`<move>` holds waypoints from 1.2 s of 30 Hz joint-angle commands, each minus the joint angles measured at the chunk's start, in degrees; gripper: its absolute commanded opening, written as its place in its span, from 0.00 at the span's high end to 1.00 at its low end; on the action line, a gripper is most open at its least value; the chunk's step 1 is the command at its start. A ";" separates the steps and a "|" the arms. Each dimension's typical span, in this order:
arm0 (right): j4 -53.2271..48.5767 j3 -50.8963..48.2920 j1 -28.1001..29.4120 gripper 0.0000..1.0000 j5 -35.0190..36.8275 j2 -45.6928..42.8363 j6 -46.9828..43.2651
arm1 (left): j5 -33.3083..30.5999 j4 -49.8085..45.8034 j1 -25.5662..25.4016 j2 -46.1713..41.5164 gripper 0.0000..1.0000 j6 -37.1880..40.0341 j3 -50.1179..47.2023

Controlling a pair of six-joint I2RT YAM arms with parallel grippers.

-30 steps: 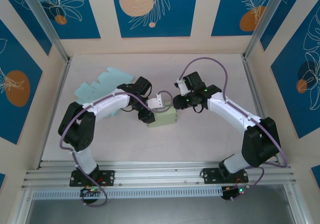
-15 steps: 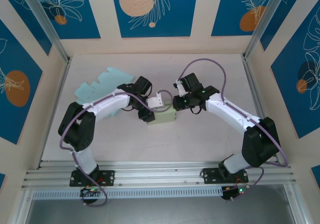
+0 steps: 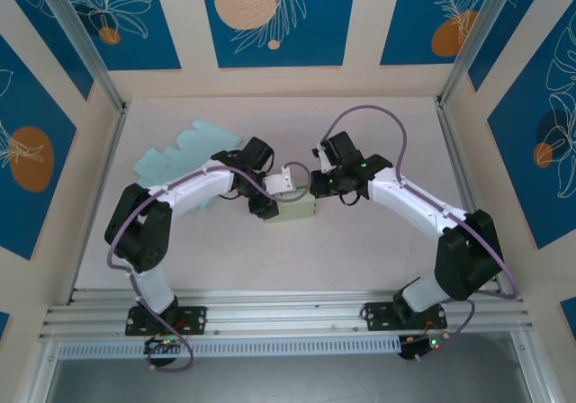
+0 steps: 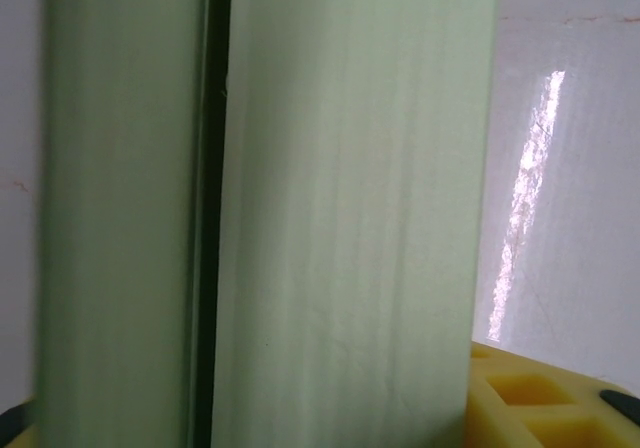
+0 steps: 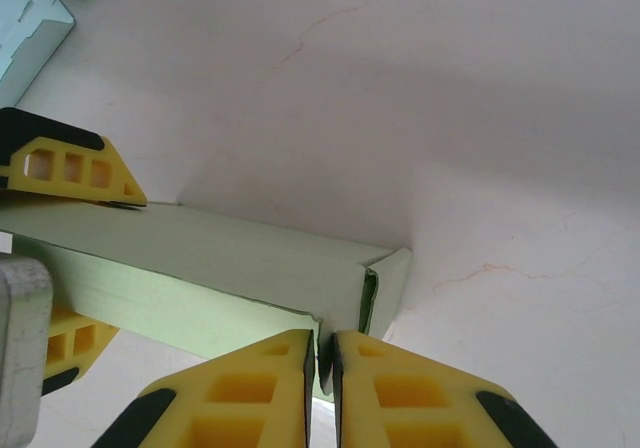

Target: Fold the paper box

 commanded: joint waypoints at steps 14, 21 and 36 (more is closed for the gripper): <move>3.18 -4.05 0.01 0.84 0.56 0.31 3.02 | -0.71 0.14 -0.41 -0.81 0.48 -0.40 0.38; 2.66 -3.50 0.65 0.85 1.96 -0.02 2.87 | -0.09 0.84 -0.49 -2.94 0.34 -0.87 -0.24; 1.42 -2.10 1.80 0.89 5.26 -1.16 2.11 | -6.88 11.44 -0.44 -18.99 0.14 -8.33 -10.15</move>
